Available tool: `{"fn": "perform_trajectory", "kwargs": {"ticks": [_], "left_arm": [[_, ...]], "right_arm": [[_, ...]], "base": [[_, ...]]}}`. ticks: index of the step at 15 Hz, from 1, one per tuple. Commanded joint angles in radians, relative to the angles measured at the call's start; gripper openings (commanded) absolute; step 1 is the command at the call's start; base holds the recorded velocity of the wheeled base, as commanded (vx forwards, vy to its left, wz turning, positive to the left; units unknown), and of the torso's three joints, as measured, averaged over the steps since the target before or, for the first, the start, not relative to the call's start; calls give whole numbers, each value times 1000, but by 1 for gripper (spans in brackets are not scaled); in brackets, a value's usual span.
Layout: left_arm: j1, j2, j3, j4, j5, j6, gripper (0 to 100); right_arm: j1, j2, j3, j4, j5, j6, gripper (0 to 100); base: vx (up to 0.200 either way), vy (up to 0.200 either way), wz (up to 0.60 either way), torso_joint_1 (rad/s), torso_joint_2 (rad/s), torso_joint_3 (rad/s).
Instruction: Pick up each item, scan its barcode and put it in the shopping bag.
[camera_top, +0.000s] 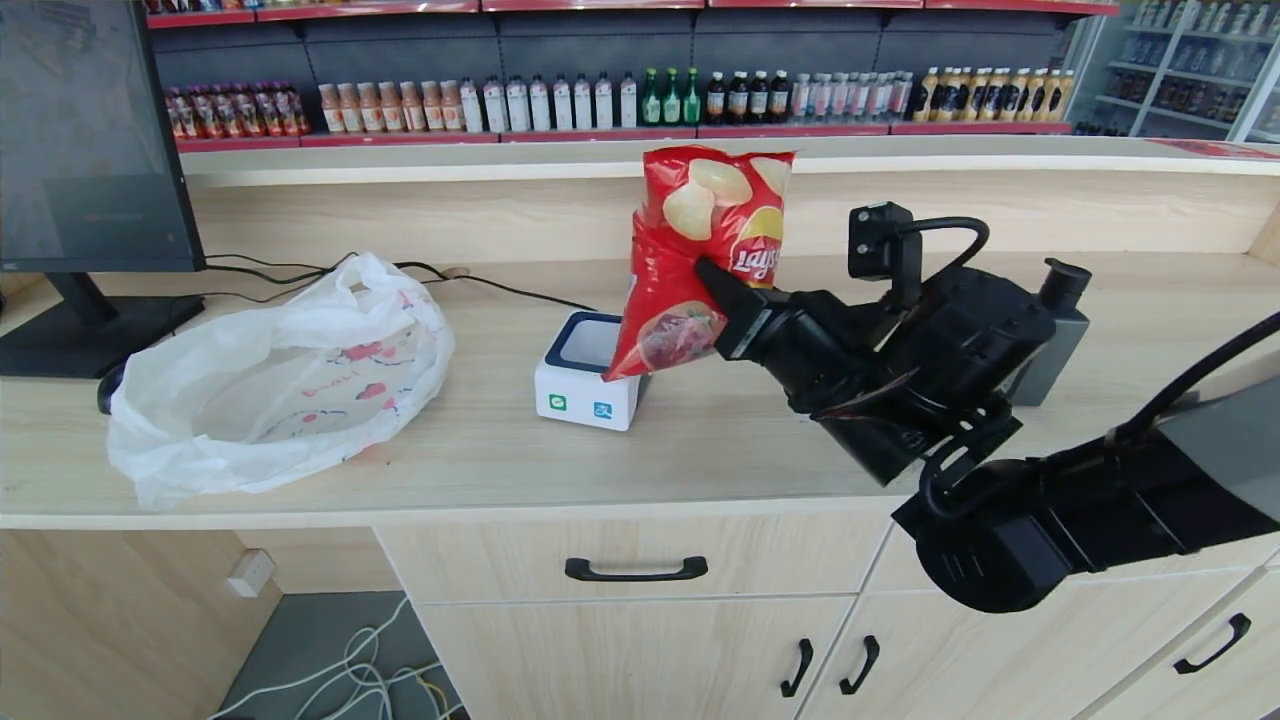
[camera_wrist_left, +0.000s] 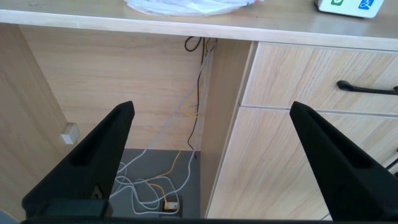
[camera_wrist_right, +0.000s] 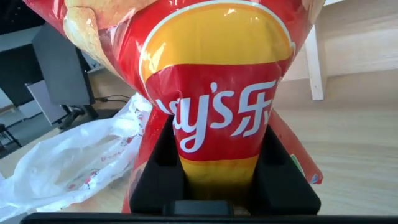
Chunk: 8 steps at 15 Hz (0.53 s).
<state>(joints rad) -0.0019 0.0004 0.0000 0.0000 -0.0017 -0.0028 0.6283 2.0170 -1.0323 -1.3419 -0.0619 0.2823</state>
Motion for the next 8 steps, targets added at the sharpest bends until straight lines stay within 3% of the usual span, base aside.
{"fn": "perform_trajectory", "kwargs": {"ticks": [1,8], "left_arm": [[0,0,0,0,0,0,100],[0,0,0,0,0,0,100]], "right_arm": [[-4,77,-52,6,-18,-22,0],[-6,112,-38,-39,-6,-71,0]], "base": [[0,0,0,0,0,0],[0,0,0,0,0,0]]}}
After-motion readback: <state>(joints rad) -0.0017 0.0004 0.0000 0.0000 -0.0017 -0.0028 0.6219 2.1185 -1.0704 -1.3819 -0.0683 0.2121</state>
